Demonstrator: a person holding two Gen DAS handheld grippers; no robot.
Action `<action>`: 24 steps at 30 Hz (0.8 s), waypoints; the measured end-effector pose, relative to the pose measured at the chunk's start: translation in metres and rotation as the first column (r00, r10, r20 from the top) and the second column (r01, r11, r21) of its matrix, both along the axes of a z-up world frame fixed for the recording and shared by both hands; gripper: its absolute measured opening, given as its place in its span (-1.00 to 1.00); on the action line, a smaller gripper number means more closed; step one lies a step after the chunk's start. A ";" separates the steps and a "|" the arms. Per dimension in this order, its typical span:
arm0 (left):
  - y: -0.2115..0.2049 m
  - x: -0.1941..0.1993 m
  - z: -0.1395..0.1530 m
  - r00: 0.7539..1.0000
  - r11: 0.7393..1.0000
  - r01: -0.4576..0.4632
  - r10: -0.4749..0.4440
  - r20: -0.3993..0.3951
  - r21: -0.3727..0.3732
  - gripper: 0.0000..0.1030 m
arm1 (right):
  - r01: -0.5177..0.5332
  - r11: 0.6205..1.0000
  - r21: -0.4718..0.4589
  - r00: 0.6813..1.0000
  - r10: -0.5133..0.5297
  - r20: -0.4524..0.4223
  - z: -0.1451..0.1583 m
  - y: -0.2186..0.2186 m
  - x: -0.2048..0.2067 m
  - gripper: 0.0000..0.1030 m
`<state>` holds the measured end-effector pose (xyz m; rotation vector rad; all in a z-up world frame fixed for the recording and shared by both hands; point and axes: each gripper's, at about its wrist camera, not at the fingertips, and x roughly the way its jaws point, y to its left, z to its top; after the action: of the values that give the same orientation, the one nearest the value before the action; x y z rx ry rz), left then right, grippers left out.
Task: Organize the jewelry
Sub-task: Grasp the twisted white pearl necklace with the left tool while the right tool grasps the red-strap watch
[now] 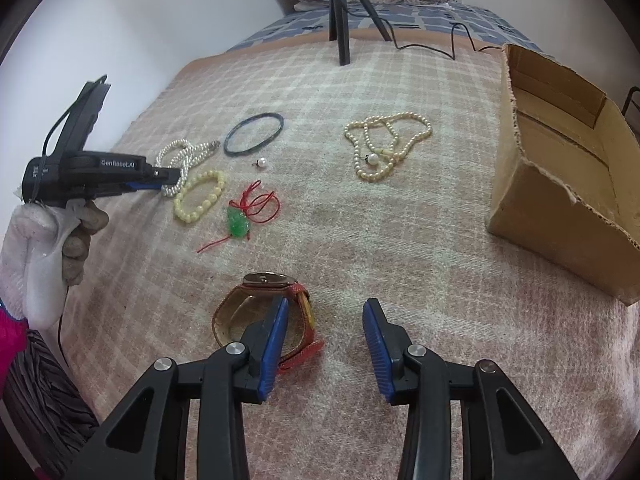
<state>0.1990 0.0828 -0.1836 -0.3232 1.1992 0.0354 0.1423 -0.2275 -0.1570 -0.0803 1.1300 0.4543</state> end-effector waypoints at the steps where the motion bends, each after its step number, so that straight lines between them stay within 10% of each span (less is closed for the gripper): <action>1: -0.001 0.000 0.000 1.000 1.000 0.005 -0.005 0.006 0.015 -0.67 | -0.009 1.000 -0.018 1.000 0.009 0.002 -0.001 0.003 0.000 -0.24; 24: 0.019 -0.015 0.055 0.989 0.997 -0.026 0.037 0.142 -0.074 -0.89 | -0.079 0.988 -0.130 0.994 0.087 0.060 0.003 0.019 -0.010 -0.95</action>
<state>0.1843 0.1019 -0.1285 -0.4011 1.0546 -0.0034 0.1324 -0.2085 -0.1537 -0.2529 1.0935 0.4500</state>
